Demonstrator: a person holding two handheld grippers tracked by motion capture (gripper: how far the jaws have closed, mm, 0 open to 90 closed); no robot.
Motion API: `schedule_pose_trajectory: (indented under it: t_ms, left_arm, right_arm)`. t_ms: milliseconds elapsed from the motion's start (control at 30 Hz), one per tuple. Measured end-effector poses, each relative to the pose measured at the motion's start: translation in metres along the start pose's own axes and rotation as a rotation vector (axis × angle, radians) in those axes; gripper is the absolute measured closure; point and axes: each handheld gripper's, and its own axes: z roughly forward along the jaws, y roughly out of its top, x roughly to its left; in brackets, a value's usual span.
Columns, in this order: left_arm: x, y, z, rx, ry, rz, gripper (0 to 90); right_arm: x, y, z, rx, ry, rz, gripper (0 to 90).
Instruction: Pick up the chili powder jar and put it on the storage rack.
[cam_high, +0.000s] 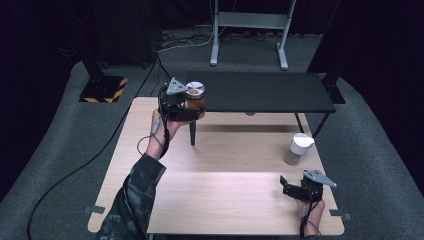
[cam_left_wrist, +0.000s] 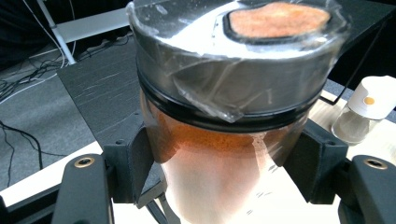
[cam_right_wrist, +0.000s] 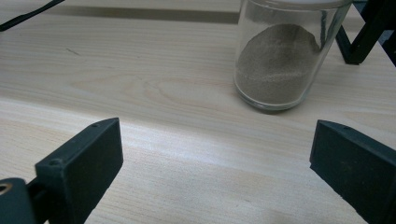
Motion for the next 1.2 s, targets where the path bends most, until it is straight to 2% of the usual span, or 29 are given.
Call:
schedule_pose_trajectory:
  t_ms: [1200]
  left_arm:
    - [0.016, 0.018, 0.021, 0.013, 0.021, -0.028, 31.0]
  right_arm:
    - [0.000, 0.000, 0.000, 0.001, 0.000, 0.000, 1.3]
